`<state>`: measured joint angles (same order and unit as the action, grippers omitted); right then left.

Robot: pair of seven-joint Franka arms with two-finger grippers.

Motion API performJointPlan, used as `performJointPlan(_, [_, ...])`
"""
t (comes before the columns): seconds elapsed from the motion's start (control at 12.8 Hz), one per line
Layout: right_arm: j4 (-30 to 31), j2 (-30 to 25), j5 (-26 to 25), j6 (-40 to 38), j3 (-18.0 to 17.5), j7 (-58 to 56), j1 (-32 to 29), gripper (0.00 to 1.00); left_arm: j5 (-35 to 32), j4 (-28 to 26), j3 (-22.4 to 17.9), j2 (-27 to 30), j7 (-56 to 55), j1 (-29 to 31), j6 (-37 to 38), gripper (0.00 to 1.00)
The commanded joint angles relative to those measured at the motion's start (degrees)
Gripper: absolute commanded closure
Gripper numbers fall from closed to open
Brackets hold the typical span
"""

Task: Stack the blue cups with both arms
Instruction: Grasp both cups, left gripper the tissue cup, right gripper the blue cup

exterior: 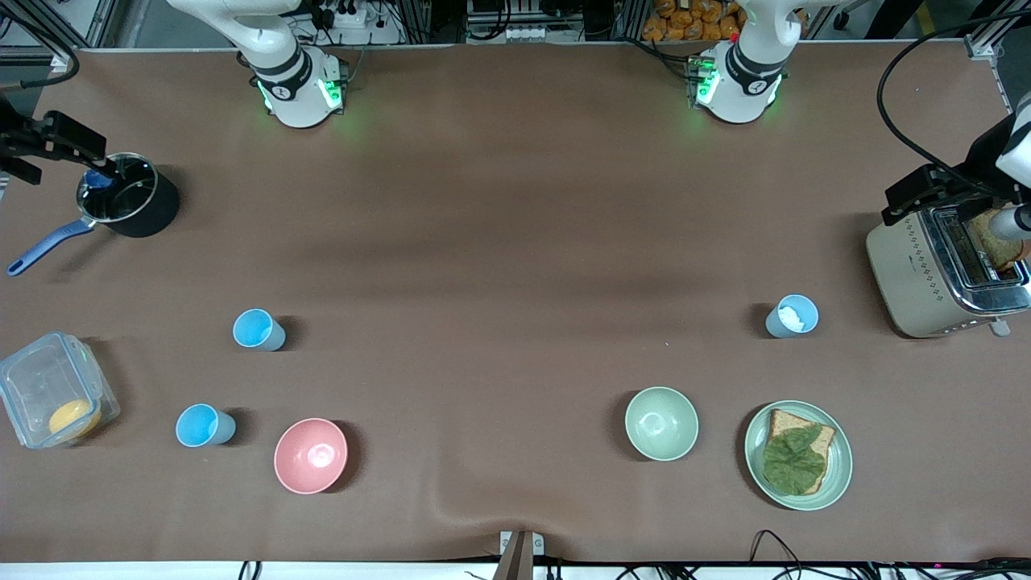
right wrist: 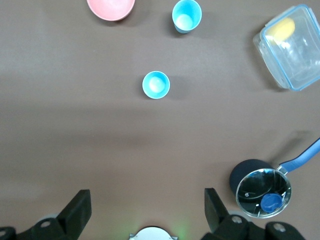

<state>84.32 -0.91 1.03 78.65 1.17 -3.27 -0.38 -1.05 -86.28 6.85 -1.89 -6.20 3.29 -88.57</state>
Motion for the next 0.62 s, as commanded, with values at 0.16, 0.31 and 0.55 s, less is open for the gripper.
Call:
performJointPlan(0.16, [-0.03,0.38,-0.32,1.50,-0.21,2.48,-0.23,0.00,-1.94,1.11,-1.13,-1.09,0.67,-0.12,0.50,0.00])
performJointPlan(0.31, [0.06,0.64,-0.06,0.81,-0.21,2.65,-1.37,0.00,-1.94,0.86,-1.48,-4.85,1.02,0.05,-0.98,0.00])
performJointPlan(0.55, [-0.21,3.36,1.78,-0.16,-0.21,1.86,-4.97,0.00,-1.94,-5.87,-1.40,-8.92,1.02,2.51,-9.30,0.00])
